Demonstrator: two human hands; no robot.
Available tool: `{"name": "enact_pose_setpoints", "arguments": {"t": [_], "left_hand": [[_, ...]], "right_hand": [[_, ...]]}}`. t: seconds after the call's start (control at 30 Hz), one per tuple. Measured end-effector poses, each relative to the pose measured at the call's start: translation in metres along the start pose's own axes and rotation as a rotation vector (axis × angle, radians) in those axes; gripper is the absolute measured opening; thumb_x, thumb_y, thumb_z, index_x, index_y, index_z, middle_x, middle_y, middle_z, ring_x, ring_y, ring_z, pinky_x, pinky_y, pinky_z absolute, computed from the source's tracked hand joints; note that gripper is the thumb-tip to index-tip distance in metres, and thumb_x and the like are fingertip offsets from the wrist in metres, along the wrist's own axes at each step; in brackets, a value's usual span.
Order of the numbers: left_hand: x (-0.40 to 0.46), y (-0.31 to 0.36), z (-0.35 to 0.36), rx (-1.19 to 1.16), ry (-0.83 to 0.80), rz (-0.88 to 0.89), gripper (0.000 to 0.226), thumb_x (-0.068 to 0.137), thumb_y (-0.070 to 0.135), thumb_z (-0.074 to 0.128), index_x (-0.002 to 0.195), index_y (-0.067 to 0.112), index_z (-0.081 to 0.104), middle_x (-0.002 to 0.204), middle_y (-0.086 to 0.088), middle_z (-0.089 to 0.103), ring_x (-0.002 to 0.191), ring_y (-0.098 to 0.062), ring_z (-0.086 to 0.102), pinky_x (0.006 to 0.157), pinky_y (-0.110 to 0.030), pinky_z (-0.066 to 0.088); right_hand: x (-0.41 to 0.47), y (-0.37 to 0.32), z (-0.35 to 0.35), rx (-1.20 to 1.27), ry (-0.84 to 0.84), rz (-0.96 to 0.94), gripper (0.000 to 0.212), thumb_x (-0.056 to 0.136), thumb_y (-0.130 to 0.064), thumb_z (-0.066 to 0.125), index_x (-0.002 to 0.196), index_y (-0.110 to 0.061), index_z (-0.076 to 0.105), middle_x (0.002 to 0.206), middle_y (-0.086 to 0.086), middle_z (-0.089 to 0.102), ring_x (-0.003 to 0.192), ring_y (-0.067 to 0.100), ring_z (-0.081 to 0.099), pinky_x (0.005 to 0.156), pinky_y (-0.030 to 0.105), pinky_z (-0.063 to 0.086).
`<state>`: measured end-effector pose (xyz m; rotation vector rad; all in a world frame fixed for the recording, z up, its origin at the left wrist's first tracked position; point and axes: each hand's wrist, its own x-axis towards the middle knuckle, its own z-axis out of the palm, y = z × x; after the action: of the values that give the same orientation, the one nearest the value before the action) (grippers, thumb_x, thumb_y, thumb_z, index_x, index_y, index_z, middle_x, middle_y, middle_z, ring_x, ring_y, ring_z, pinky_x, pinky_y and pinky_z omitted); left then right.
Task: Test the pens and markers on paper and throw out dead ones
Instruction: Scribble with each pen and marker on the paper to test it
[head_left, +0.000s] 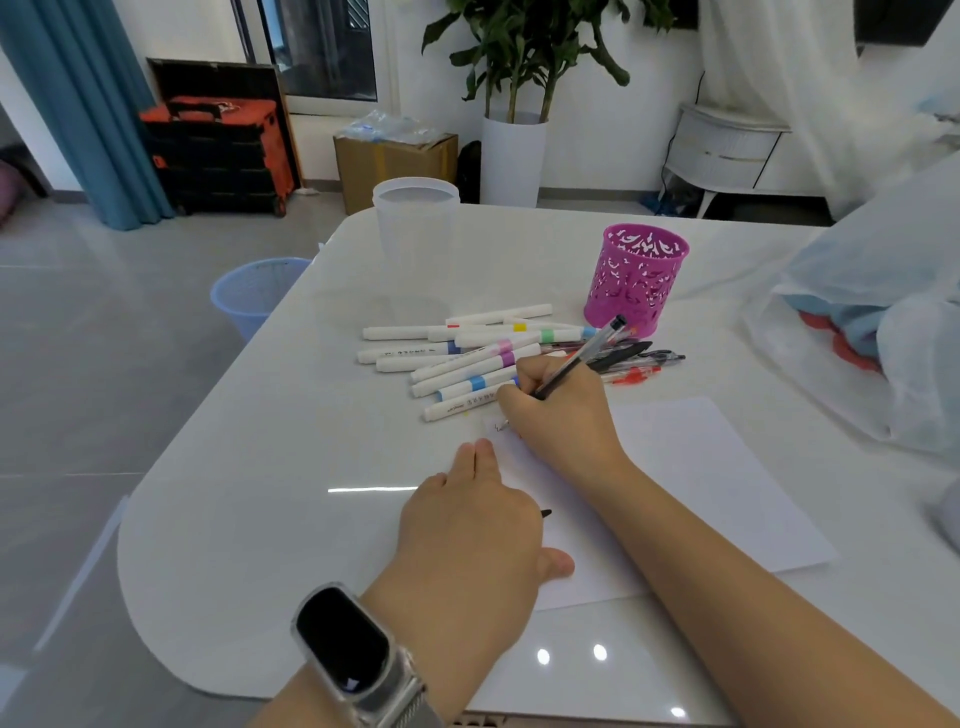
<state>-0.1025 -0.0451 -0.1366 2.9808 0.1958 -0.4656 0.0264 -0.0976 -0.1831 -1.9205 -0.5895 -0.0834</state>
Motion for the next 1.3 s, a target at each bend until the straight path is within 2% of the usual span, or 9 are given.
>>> {"name": "enact_pose_setpoints", "arguments": {"t": [0.23,0.37,0.43,0.5,0.57,0.73,1.0,1.17,1.3], "left_hand": [[-0.001,0.0,-0.004,0.003,-0.007,-0.012,0.062,0.092,0.058,0.039,0.133,0.012,0.047,0.159,-0.008,-0.001,0.143,-0.025,0.014,0.107,-0.036,0.026],[-0.006,-0.011,-0.006,-0.06,0.044,0.013,0.07,0.087,0.063,0.043,0.134,0.012,0.043,0.159,-0.005,0.002,0.143,-0.021,0.016,0.11,-0.034,0.024],[-0.012,-0.021,-0.009,-0.138,0.154,-0.009,0.047,0.09,0.056,0.042,0.11,0.015,0.049,0.155,-0.004,0.013,0.131,-0.023,0.032,0.099,-0.033,0.036],[-0.016,-0.026,-0.017,-0.258,0.381,0.083,0.015,0.092,0.025,0.05,0.085,0.012,0.045,0.121,-0.014,0.045,0.095,-0.026,0.046,0.068,-0.036,0.044],[-0.017,-0.03,-0.02,-0.313,0.494,0.165,0.008,0.088,0.005,0.055,0.083,0.007,0.048,0.089,-0.013,0.051,0.073,-0.02,0.045,0.055,-0.039,0.045],[-0.032,-0.02,-0.017,-0.495,0.644,0.191,0.02,0.094,0.043,0.027,0.085,0.033,0.042,0.081,0.012,0.051,0.073,-0.011,0.052,0.069,-0.036,0.047],[-0.037,0.002,-0.022,-0.65,0.621,0.211,0.045,0.075,0.064,0.032,0.097,0.034,0.059,0.093,0.019,0.063,0.081,-0.002,0.055,0.073,-0.026,0.048],[-0.035,0.007,-0.025,-0.629,0.603,0.21,0.043,0.076,0.06,0.034,0.097,0.032,0.059,0.094,0.018,0.063,0.079,-0.005,0.054,0.07,-0.021,0.046],[-0.032,0.005,-0.024,-0.589,0.609,0.206,0.021,0.087,0.048,0.047,0.098,0.034,0.059,0.094,0.02,0.062,0.08,-0.003,0.053,0.07,-0.018,0.045]], "right_hand": [[0.0,-0.005,-0.012,0.261,0.067,0.142,0.04,0.078,0.001,0.058,0.046,-0.015,0.039,0.04,-0.004,0.044,0.04,0.006,0.04,0.046,0.016,0.036],[0.0,-0.017,-0.037,0.376,0.223,0.338,0.037,0.085,-0.013,0.062,0.051,-0.014,0.047,0.048,0.004,0.049,0.043,0.013,0.04,0.044,0.023,0.034],[0.001,-0.026,-0.058,0.392,0.24,0.394,0.032,0.086,-0.021,0.065,0.059,-0.014,0.05,0.048,0.001,0.048,0.045,0.015,0.039,0.043,0.024,0.035],[-0.007,-0.037,-0.076,0.325,0.157,0.38,0.031,0.085,-0.029,0.07,0.062,-0.014,0.056,0.047,-0.003,0.05,0.045,0.012,0.043,0.044,0.023,0.04],[-0.022,-0.051,-0.09,0.263,0.028,0.338,0.025,0.084,-0.027,0.072,0.065,-0.013,0.064,0.056,-0.002,0.055,0.05,0.013,0.049,0.05,0.022,0.046],[-0.063,-0.088,-0.129,0.526,-0.207,0.317,0.014,0.078,-0.022,0.072,0.085,-0.01,0.077,0.087,0.016,0.071,0.077,0.02,0.068,0.057,0.029,0.055],[-0.088,-0.09,-0.134,0.606,-0.094,0.254,0.028,0.092,-0.01,0.051,0.066,-0.004,0.06,0.059,0.02,0.064,0.051,0.027,0.058,0.044,0.031,0.05],[-0.083,-0.089,-0.132,0.664,-0.058,0.196,0.051,0.098,-0.006,0.04,0.055,-0.014,0.066,0.056,0.016,0.062,0.048,0.023,0.056,0.043,0.03,0.049],[-0.082,-0.086,-0.128,0.592,-0.084,0.2,0.039,0.099,-0.006,0.039,0.067,-0.004,0.062,0.058,0.017,0.063,0.047,0.023,0.057,0.044,0.03,0.05]]}}
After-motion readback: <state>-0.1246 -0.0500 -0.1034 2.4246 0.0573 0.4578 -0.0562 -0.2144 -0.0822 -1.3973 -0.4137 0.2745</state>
